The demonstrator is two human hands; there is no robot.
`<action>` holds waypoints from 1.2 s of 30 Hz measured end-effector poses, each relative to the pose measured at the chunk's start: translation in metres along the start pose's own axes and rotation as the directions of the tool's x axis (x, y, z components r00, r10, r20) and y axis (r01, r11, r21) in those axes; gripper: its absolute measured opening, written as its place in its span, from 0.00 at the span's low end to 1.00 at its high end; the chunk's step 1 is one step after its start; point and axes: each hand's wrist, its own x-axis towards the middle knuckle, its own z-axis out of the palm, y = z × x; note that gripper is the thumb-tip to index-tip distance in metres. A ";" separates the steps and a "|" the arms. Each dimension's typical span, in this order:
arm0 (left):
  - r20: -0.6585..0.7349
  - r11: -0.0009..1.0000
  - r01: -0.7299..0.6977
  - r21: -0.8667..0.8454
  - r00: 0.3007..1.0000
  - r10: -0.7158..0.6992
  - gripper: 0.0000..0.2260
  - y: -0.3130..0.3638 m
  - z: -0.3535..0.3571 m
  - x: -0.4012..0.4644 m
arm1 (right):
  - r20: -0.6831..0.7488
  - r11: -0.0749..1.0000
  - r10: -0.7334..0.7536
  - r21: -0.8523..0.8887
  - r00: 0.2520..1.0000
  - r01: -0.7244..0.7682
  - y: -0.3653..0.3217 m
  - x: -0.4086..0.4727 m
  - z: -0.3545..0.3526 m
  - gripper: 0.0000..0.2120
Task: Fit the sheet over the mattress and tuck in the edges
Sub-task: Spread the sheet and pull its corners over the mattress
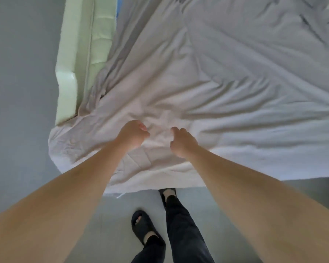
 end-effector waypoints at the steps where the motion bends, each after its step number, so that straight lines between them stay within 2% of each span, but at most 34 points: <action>1: 0.031 0.998 -0.039 0.039 0.999 0.037 0.09 0.017 0.019 -0.006 | -0.025 0.999 0.041 0.032 0.999 -0.041 0.022 -0.015 -0.003 0.25; 5: 0.120 0.977 -0.165 0.138 0.982 0.149 0.06 0.072 0.087 -0.023 | -0.082 0.979 0.171 0.128 0.982 -0.160 0.099 -0.064 -0.008 0.28; 9: 0.238 0.927 -0.300 0.225 0.940 0.246 0.05 0.118 0.162 -0.042 | -0.105 0.927 0.327 0.231 0.939 -0.297 0.182 -0.108 -0.002 0.24; 13: 0.339 0.884 -0.361 0.296 0.905 0.256 0.04 0.152 0.241 -0.057 | -0.064 0.806 0.531 0.347 0.845 -0.480 0.272 -0.142 0.007 0.16; 16: 0.385 0.860 -0.391 0.327 0.886 0.257 0.05 0.174 0.306 -0.059 | 0.010 0.719 0.614 0.405 0.789 -0.565 0.344 -0.159 0.018 0.05; 20: 0.421 0.785 -0.464 0.410 0.860 0.289 0.12 0.201 0.401 -0.063 | 0.066 0.639 0.651 0.490 0.756 -0.594 0.433 -0.170 0.031 0.09; 24: 0.467 0.744 -0.477 0.468 0.848 0.251 0.18 0.237 0.486 -0.071 | 0.100 0.578 0.653 0.574 0.751 -0.579 0.504 -0.175 0.031 0.13; 30: 0.528 0.690 -0.541 0.482 0.807 0.264 0.13 0.340 0.596 -0.090 | 0.131 0.490 0.666 0.666 0.735 -0.563 0.618 -0.200 -0.015 0.18; 36: 0.582 0.679 -0.592 0.434 0.760 0.290 0.11 0.465 0.704 -0.122 | 0.078 0.418 0.734 0.730 0.674 -0.540 0.736 -0.240 -0.080 0.15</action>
